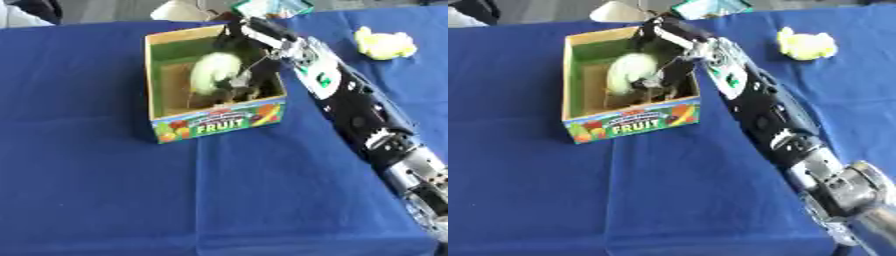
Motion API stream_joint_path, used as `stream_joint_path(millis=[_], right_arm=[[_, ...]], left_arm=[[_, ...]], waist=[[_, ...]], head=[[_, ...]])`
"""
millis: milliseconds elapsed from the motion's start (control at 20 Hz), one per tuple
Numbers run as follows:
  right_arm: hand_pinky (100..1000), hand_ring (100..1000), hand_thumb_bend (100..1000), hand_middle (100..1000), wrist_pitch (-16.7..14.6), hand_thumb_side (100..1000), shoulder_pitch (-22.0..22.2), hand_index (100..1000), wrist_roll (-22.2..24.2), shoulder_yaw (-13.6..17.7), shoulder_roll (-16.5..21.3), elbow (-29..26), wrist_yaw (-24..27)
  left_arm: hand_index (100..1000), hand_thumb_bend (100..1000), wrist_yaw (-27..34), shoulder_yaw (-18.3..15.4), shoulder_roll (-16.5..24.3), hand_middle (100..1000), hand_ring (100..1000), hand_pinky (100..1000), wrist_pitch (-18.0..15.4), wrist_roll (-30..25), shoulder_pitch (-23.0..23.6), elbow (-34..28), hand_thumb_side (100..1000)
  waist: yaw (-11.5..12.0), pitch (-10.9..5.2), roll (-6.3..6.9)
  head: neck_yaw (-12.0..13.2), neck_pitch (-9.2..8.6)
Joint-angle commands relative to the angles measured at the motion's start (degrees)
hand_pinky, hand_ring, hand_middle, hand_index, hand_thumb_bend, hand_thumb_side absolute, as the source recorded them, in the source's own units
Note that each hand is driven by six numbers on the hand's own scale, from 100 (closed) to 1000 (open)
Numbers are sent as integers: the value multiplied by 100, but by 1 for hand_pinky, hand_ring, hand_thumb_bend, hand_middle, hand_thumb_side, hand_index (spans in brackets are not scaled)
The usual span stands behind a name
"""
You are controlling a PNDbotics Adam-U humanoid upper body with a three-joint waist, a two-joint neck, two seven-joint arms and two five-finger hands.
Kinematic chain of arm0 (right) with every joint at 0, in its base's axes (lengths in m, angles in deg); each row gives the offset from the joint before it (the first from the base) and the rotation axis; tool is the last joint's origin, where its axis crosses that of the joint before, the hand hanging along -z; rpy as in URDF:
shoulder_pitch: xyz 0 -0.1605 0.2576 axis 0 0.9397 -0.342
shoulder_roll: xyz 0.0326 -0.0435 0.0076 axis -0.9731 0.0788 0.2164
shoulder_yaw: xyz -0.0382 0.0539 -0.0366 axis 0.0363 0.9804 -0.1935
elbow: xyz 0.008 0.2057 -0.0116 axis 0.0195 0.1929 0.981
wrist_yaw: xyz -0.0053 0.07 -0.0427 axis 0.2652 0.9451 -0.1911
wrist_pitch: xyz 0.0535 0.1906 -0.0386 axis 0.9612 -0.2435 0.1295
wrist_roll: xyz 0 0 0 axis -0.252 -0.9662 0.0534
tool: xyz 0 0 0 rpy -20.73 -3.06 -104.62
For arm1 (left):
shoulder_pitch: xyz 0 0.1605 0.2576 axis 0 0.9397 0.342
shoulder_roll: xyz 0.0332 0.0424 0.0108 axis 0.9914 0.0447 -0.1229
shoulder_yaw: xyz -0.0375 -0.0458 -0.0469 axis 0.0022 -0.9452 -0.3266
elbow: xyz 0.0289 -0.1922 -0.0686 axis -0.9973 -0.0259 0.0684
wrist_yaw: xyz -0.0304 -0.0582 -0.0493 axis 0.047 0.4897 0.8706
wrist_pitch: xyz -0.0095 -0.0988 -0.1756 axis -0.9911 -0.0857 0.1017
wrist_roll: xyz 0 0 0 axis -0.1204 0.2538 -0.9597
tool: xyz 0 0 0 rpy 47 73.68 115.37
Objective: Pick up objects on the table and place them in the box.
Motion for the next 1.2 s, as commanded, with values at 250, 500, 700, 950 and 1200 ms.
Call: stream_joint_path(millis=[250, 500, 700, 950, 1200], right_arm=[[862, 864, 700, 834, -107, 387, -88, 893, 690, 33, 193, -291, 373], [864, 868, 696, 847, -39, 396, -33, 902, 928, 165, 448, -518, 724], [857, 858, 714, 831, 182, 403, 8, 895, 607, 371, 759, -640, 991], [854, 851, 705, 818, 488, 404, 12, 889, 238, 642, 1179, -588, 1398], [848, 842, 690, 805, 782, 404, 30, 881, -136, 937, 1526, -360, 1546]], left_arm=[[779, 317, 3, -22, 37, 657, 634, 548, -4, -8, -57, -88, 612], [779, 317, -6, -45, 45, 657, 634, 548, -2, 16, -43, -92, 613], [779, 317, -13, -59, 56, 657, 635, 548, 1, 33, -36, -98, 613], [779, 317, -23, -71, 80, 657, 635, 547, 1, 47, -28, -97, 612], [779, 316, -31, -84, 96, 658, 636, 548, -5, 60, -18, -93, 612]], waist=[[-30, -116, -3], [-91, -113, 1], [-158, -115, -4], [-231, -121, -3], [-279, -125, 7]], head=[[21, -17], [71, -22], [116, -21], [150, -27], [185, -31]])
